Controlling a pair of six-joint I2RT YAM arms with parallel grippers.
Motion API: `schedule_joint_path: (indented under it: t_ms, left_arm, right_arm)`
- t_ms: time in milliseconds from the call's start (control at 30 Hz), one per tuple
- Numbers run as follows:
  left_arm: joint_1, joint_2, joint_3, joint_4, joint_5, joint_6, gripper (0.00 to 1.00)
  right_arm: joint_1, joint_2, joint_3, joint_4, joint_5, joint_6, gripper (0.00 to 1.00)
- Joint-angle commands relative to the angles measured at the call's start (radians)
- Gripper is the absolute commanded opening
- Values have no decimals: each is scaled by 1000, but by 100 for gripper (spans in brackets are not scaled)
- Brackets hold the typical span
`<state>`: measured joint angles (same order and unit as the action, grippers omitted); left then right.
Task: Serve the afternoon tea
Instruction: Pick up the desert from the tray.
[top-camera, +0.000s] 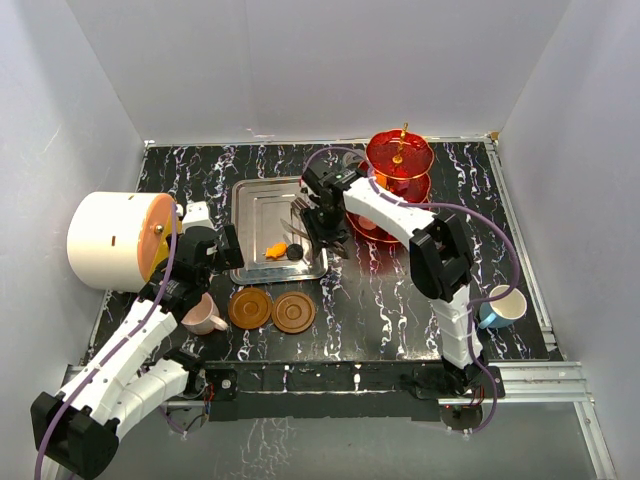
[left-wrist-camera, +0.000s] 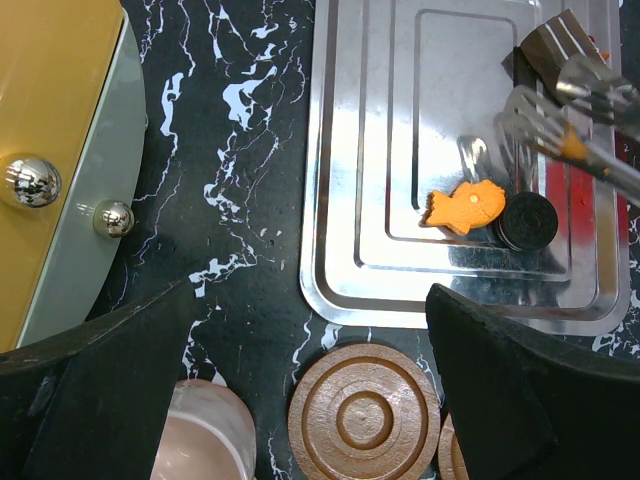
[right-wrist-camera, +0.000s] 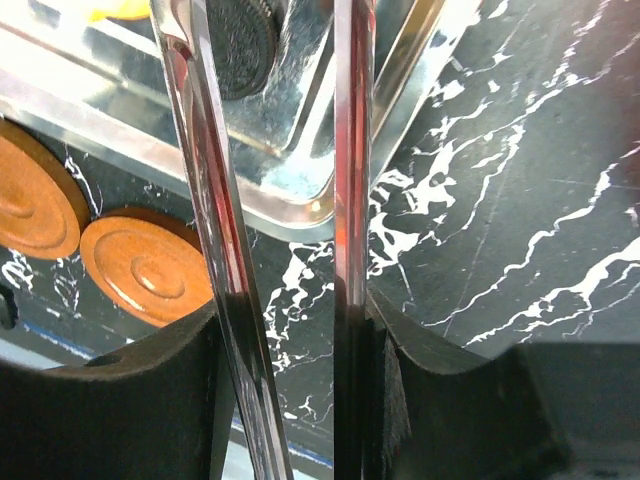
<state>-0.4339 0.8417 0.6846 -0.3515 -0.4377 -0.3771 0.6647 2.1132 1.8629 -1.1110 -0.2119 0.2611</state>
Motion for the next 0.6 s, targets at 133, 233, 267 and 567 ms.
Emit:
schedule_joint_path:
  t_ms: [133,233,267,567]
  left_arm:
    - [0,-8,4,5,-18,14,99]
    - [0,-10,5,5,-21,15,99]
    - [0,-10,6,5,-22,15,99]
    - [0,-9,5,5,-23,17,99]
  right_arm:
    - [-11,-86,86,74,146,50,43]
    - [-14,-69,89,61,146,48,44]
    - [-18,-59,91,53,139,49,44]
    - [-34,-16,71,43,89,44,45]
